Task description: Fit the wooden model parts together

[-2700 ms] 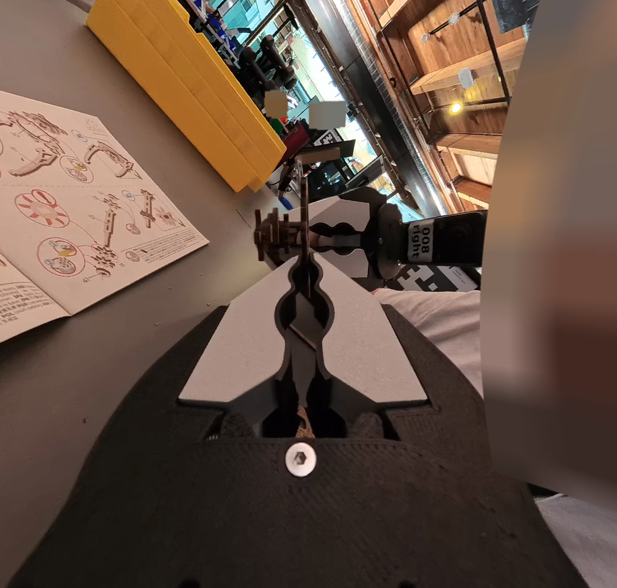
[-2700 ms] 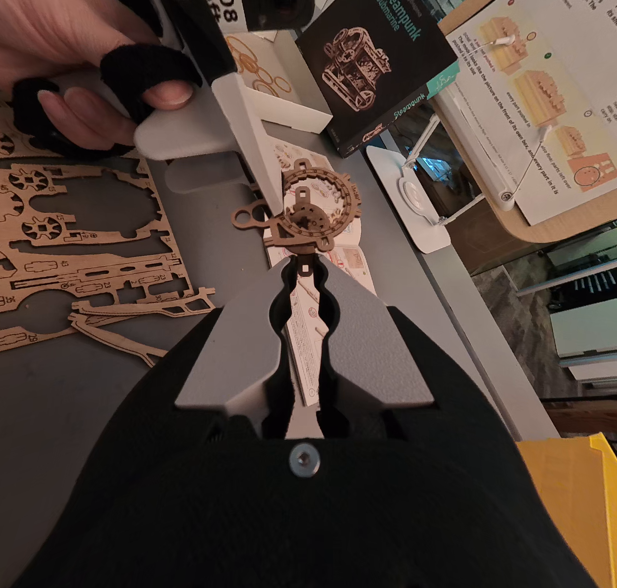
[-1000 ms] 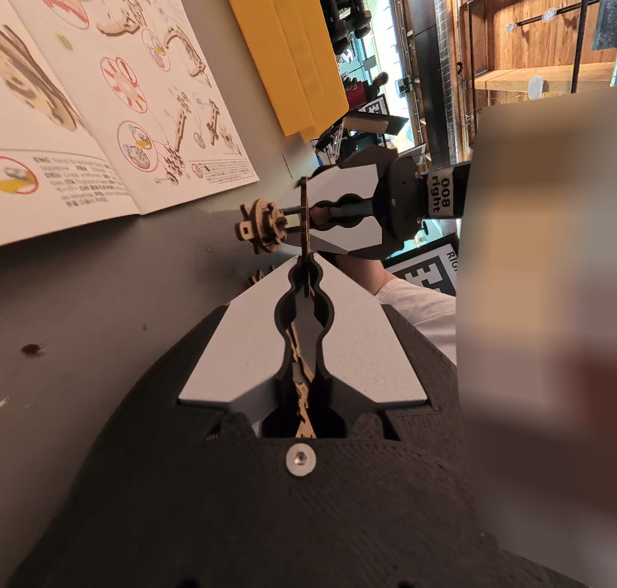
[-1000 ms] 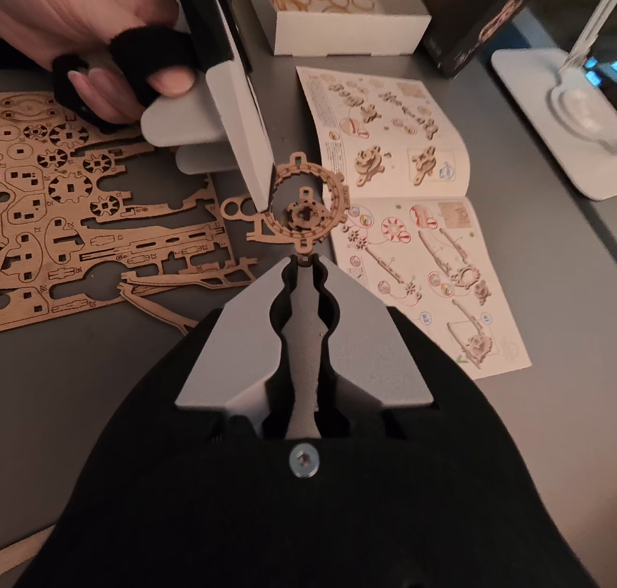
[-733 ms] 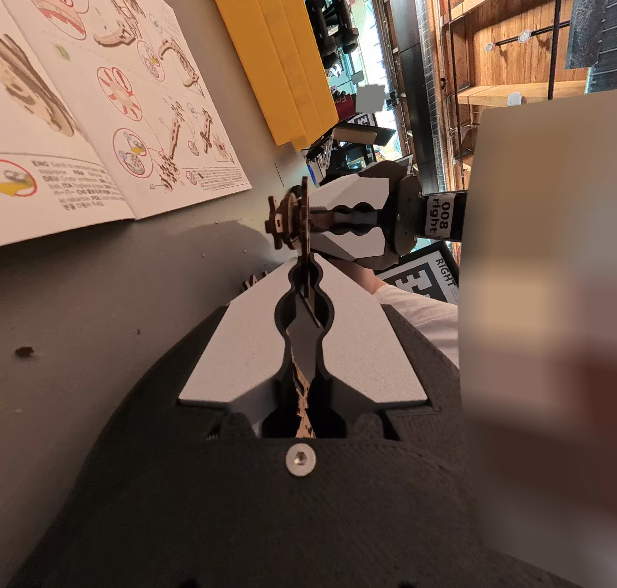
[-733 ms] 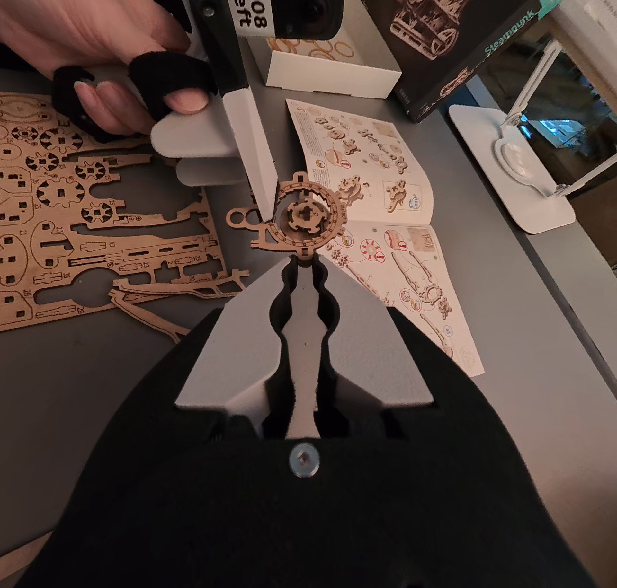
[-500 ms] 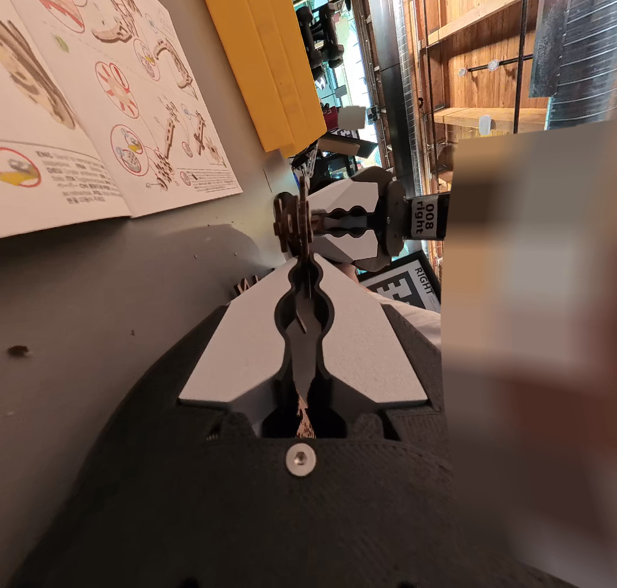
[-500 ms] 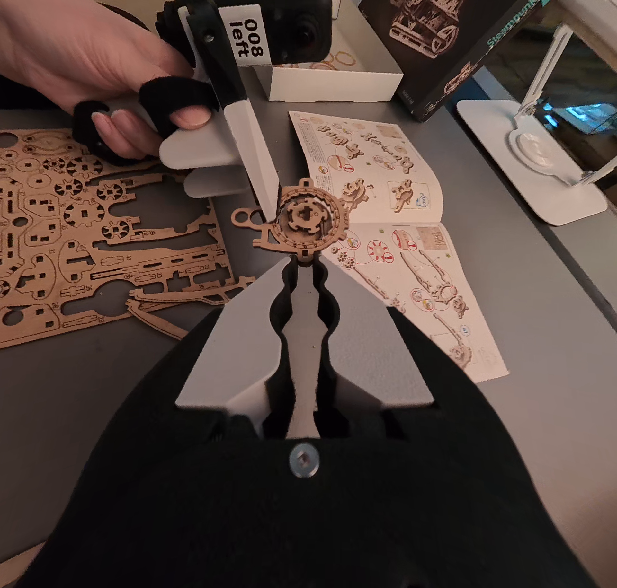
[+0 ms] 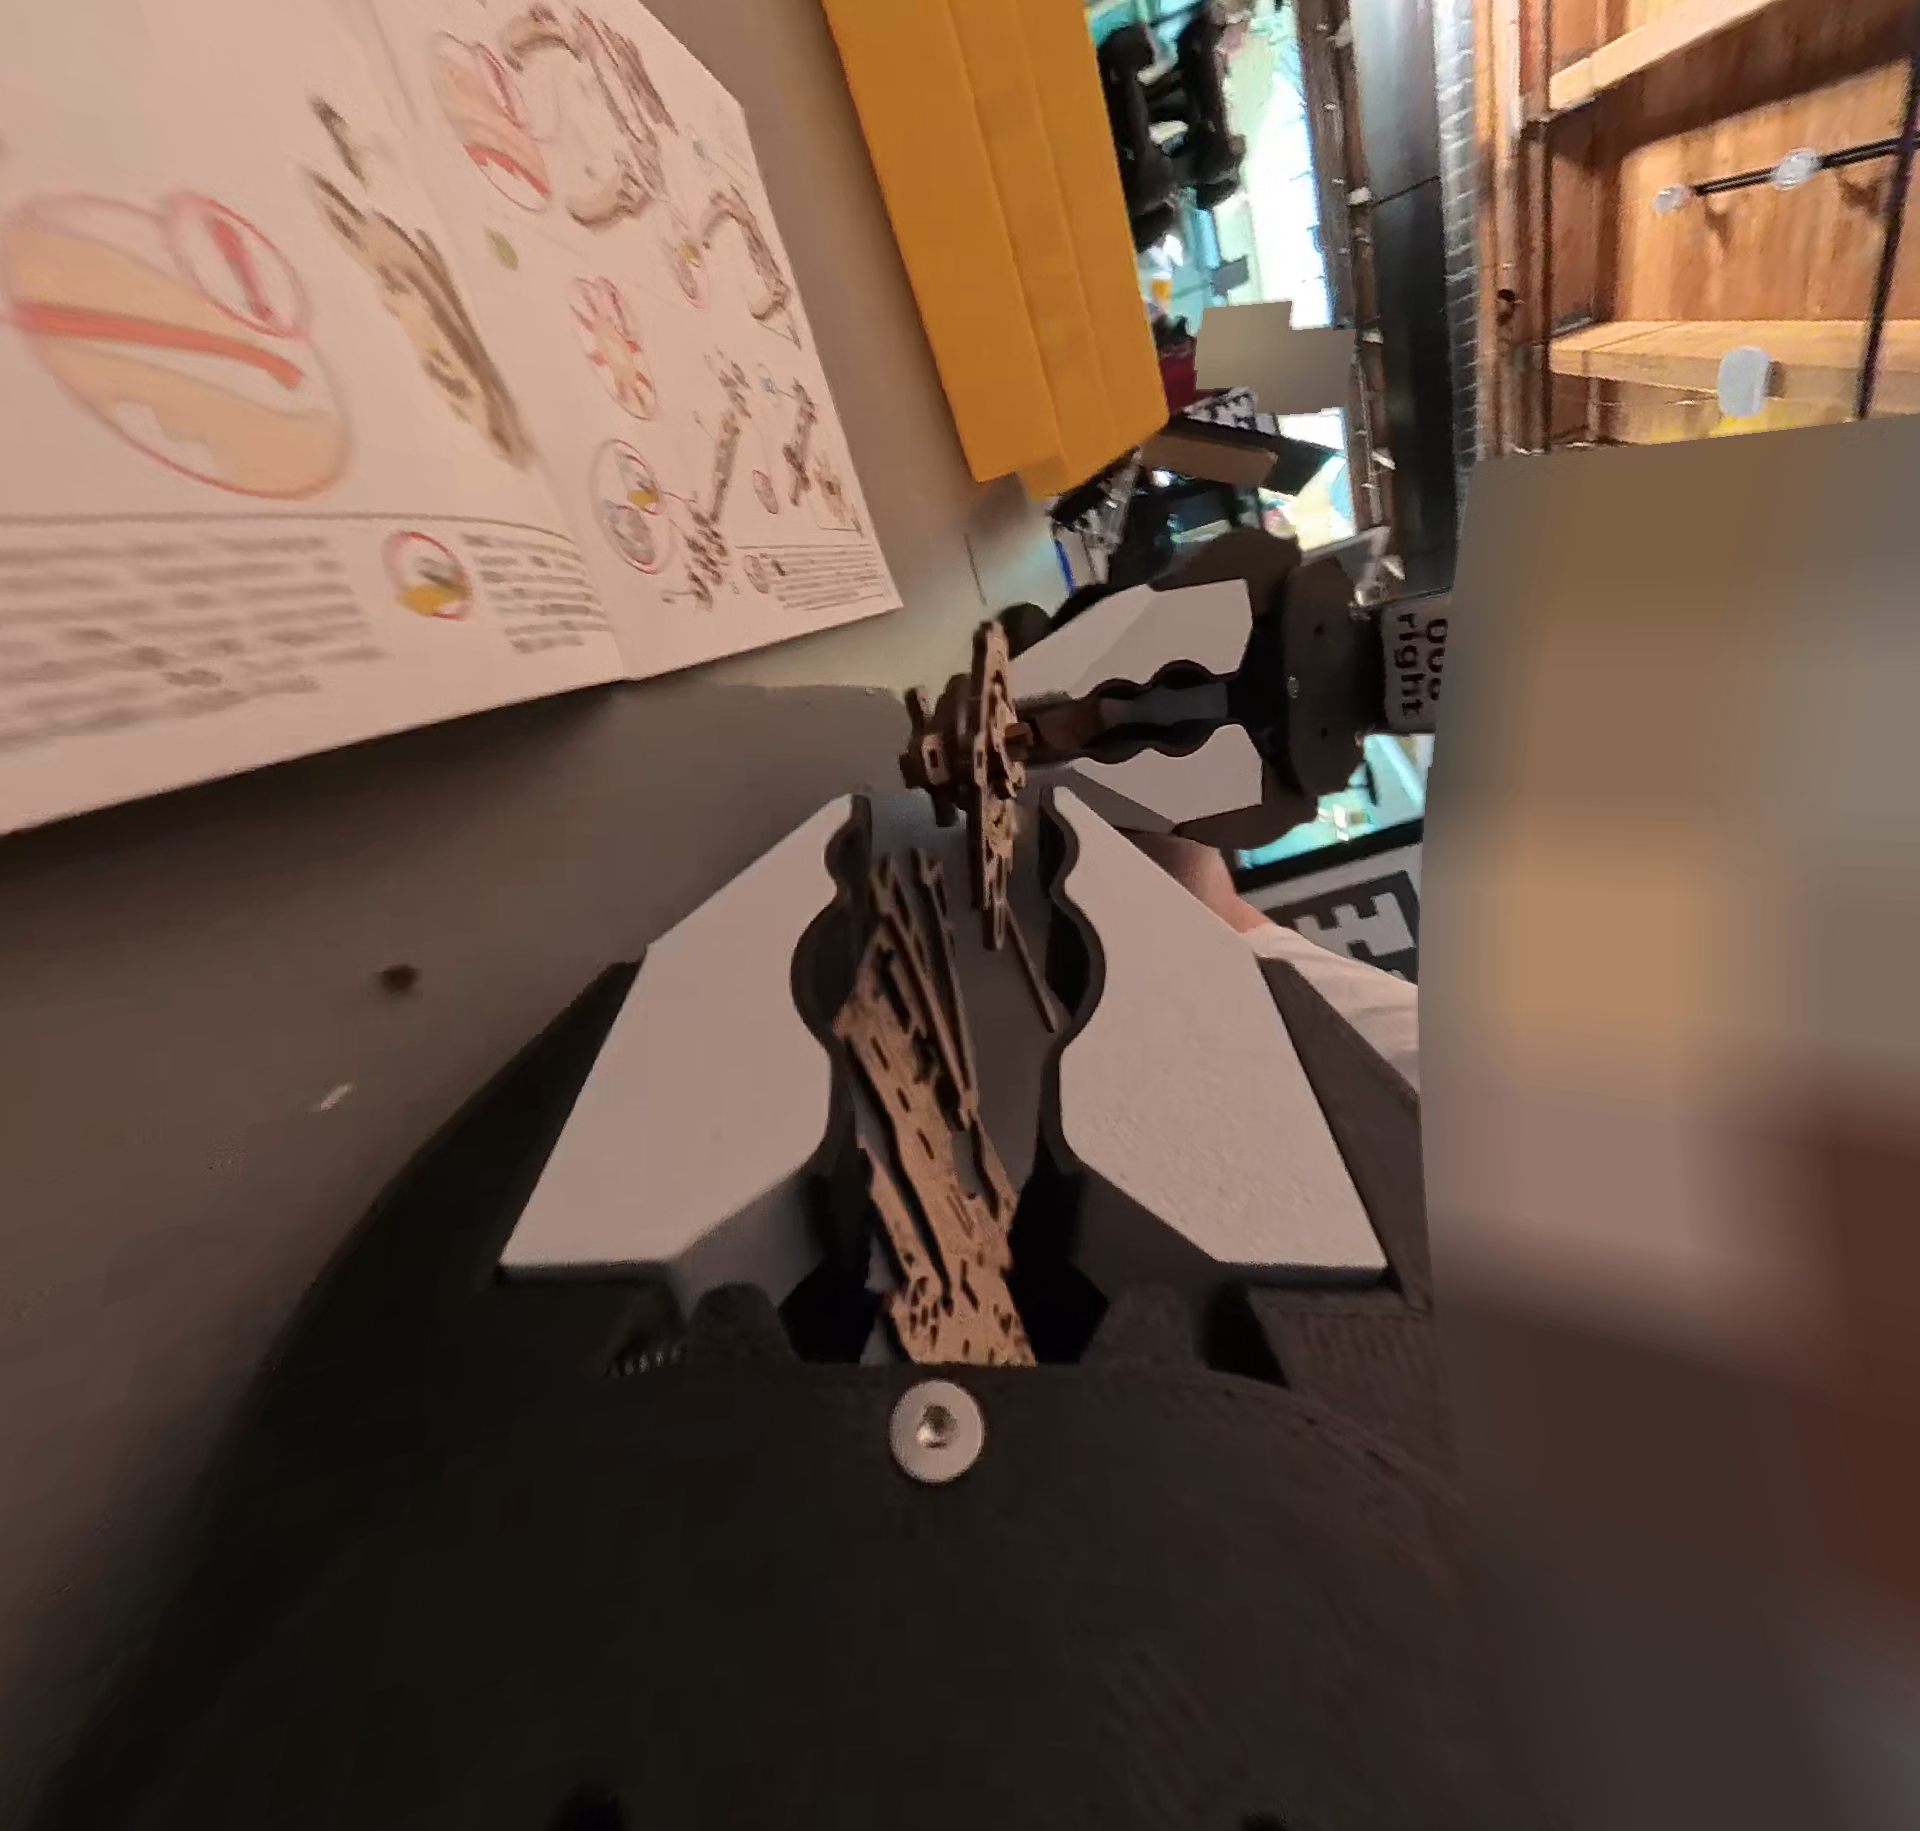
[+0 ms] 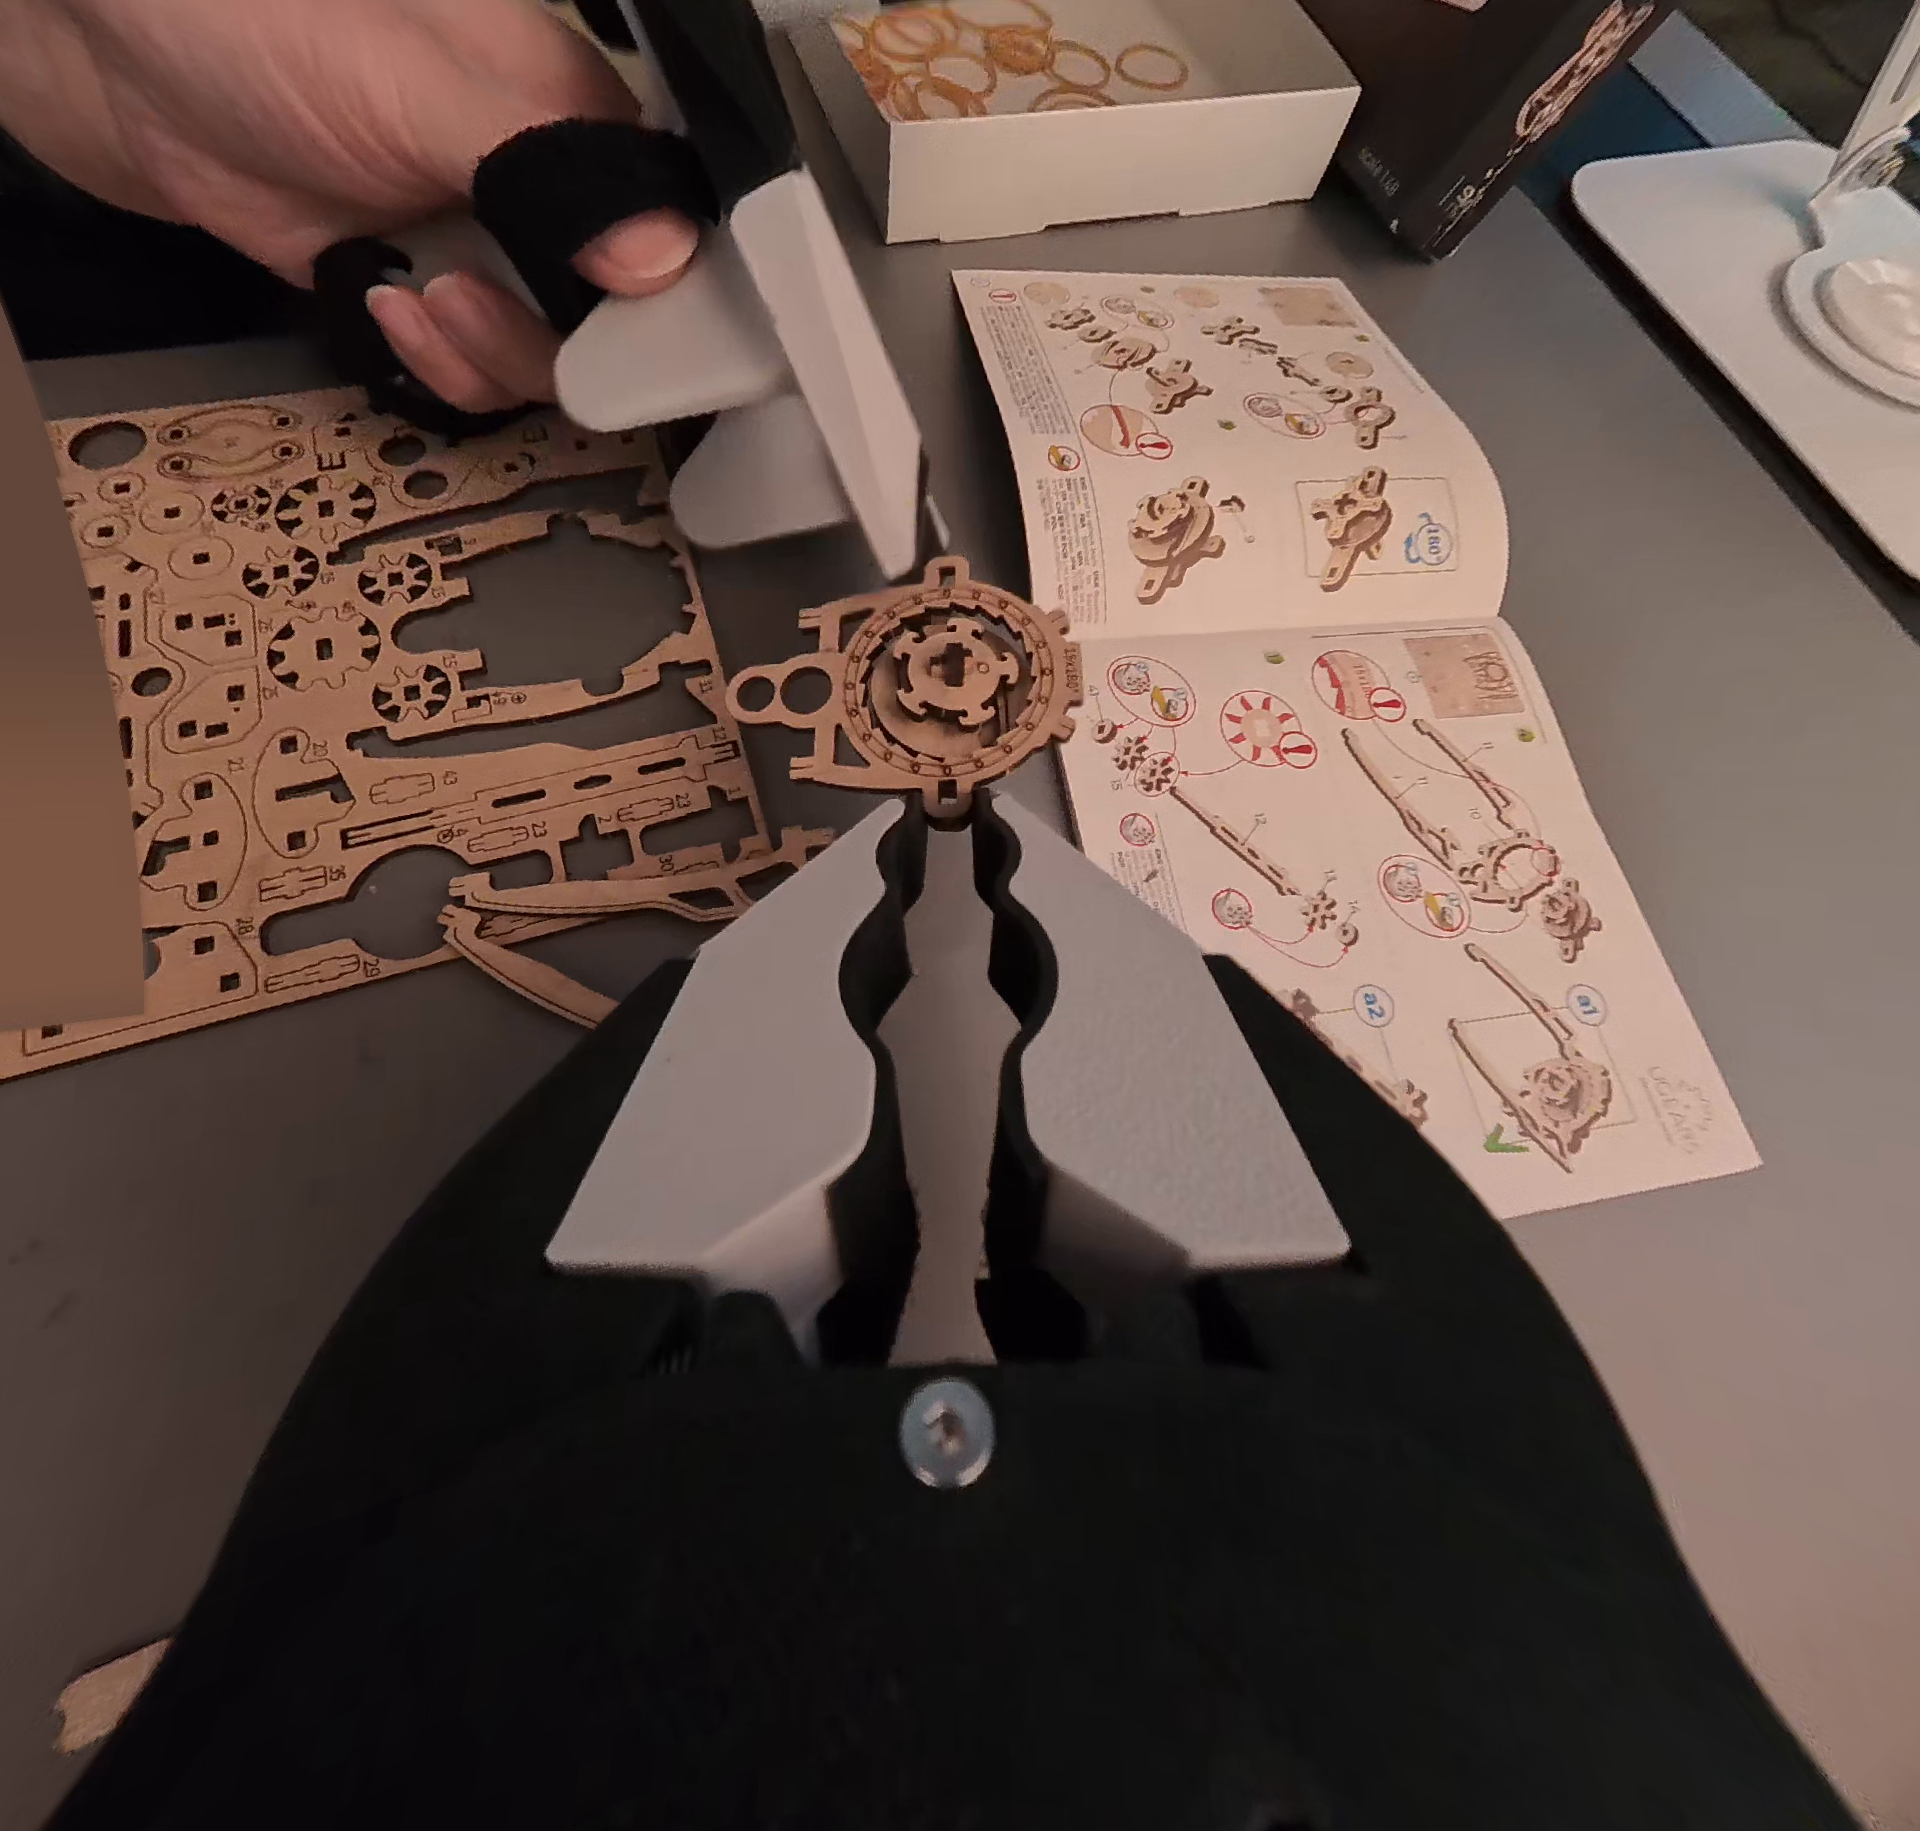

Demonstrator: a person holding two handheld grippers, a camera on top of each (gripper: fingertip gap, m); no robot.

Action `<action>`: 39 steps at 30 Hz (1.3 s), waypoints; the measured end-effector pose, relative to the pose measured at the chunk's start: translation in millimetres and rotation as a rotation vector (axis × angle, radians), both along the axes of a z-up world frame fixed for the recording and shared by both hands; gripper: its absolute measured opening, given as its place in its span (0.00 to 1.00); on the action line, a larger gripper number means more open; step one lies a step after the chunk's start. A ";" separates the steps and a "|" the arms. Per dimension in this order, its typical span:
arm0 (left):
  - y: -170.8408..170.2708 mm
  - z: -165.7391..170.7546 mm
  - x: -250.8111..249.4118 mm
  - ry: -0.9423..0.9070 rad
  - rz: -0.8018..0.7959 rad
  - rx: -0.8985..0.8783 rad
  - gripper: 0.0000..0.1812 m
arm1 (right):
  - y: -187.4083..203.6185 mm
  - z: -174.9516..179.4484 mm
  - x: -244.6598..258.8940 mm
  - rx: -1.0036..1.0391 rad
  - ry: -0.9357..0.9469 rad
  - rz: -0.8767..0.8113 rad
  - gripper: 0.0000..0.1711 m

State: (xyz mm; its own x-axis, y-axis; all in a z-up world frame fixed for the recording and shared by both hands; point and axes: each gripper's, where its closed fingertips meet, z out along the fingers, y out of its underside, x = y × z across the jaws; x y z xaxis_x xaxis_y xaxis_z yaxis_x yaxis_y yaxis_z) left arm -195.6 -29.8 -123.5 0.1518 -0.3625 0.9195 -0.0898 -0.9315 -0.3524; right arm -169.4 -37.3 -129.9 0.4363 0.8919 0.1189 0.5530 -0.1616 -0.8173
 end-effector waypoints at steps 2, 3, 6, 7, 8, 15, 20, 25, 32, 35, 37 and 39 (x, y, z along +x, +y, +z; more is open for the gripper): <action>10.6 -4.0 -7.8 0.062 0.044 0.056 0.17 | -0.7 -5.3 0.5 -0.019 -0.016 0.006 0.04; 14.8 -5.6 -11.0 0.092 0.060 0.089 0.17 | -1.5 -8.9 0.5 -0.030 -0.026 0.011 0.04; 19.3 -13.2 -14.8 0.193 0.058 0.191 0.17 | -4.5 -20.4 -0.2 -0.062 -0.066 0.027 0.04; 18.2 -16.1 -14.0 0.220 0.046 0.214 0.17 | -4.9 -22.2 -0.6 -0.063 -0.075 0.031 0.04; 15.6 -18.0 -11.9 0.231 0.030 0.225 0.17 | -5.1 -23.1 -0.7 -0.059 -0.081 0.032 0.04; 8.1 -21.2 -3.9 0.230 -0.016 0.222 0.16 | -4.8 -34.4 1.8 -0.061 -0.136 0.043 0.05; 9.4 -23.6 -3.7 0.271 -0.028 0.270 0.15 | -3.2 -33.8 2.9 -0.049 -0.140 0.039 0.04; 8.0 -25.5 -3.5 0.299 -0.037 0.305 0.13 | -3.2 -33.8 4.7 -0.048 -0.147 0.042 0.05; 5.9 -25.8 -2.9 0.283 -0.046 0.286 0.11 | -4.2 -33.2 13.7 -0.072 -0.161 0.087 0.11; 5.7 -25.3 -2.8 0.274 -0.046 0.280 0.10 | -2.9 -27.9 16.8 -0.085 -0.123 0.105 0.12; 5.9 -24.9 -2.8 0.267 -0.044 0.270 0.11 | -2.3 -19.7 13.1 -0.130 -0.033 0.097 0.13; 6.0 -24.8 -2.8 0.265 -0.044 0.266 0.11 | 2.8 -9.8 9.4 -0.174 0.074 0.062 0.13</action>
State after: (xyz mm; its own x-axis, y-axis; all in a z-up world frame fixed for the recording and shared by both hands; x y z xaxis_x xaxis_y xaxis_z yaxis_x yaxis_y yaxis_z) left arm -198.4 -23.9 -148.3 0.3506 -0.5947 0.7235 -0.2478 -0.8039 -0.5407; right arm -160.0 -34.5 -139.7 0.3821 0.9214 -0.0701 0.5053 -0.2719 -0.8190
